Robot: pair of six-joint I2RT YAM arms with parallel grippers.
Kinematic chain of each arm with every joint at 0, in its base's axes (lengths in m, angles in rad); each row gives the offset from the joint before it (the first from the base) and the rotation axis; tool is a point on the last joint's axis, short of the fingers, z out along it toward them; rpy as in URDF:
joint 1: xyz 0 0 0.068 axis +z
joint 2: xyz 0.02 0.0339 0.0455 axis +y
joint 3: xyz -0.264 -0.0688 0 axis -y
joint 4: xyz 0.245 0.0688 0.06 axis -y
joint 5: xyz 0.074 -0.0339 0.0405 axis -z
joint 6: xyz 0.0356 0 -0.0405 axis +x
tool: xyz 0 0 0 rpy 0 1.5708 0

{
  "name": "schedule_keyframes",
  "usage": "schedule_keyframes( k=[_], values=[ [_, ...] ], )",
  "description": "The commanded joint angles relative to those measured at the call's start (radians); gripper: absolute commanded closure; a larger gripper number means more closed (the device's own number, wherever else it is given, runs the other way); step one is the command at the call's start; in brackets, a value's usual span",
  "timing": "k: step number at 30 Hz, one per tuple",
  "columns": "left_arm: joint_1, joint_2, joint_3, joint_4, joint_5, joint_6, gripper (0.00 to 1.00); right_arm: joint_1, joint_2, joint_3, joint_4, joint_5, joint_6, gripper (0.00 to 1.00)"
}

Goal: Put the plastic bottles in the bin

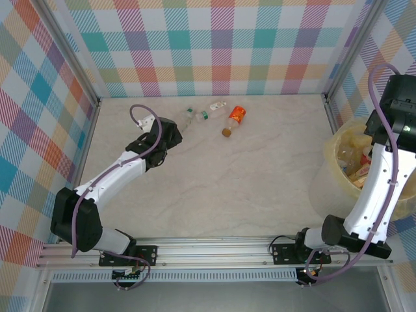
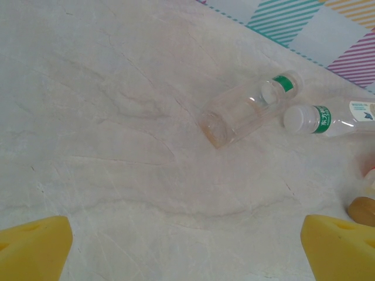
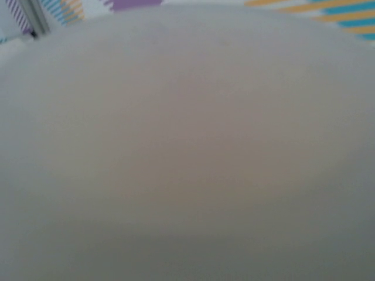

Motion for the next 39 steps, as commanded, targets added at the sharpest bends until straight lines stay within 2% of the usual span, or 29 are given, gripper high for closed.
schedule_keyframes(
  k=[1,5,9,13,16,22,29,39],
  values=[
    [0.012,-0.004,0.032,-0.045,0.002,-0.024,0.00,-0.017,0.035,-0.011,-0.060,-0.102,-0.007,0.49],
    [0.012,-0.021,0.030,-0.060,-0.018,-0.026,0.00,-0.025,0.076,-0.010,-0.067,-0.115,-0.009,0.48],
    [0.013,-0.034,0.026,-0.069,-0.034,-0.028,0.00,-0.035,0.101,-0.045,-0.064,-0.112,-0.011,0.38],
    [0.013,-0.027,0.027,-0.071,-0.034,-0.029,0.00,-0.044,0.121,-0.053,-0.062,-0.055,0.013,0.13],
    [0.013,-0.021,0.028,-0.068,-0.031,-0.031,0.00,-0.044,0.116,-0.056,-0.048,-0.068,0.019,0.03],
    [0.015,0.004,0.028,-0.057,-0.018,-0.032,0.00,-0.043,0.098,-0.064,-0.021,-0.097,0.037,0.00],
    [0.020,0.020,0.017,-0.032,-0.010,-0.026,0.00,-0.009,0.019,-0.118,0.095,-0.198,0.082,0.00],
    [0.055,0.030,0.001,0.072,0.057,0.049,0.00,0.076,-0.157,-0.318,0.352,-0.412,0.166,0.00]
  ],
)
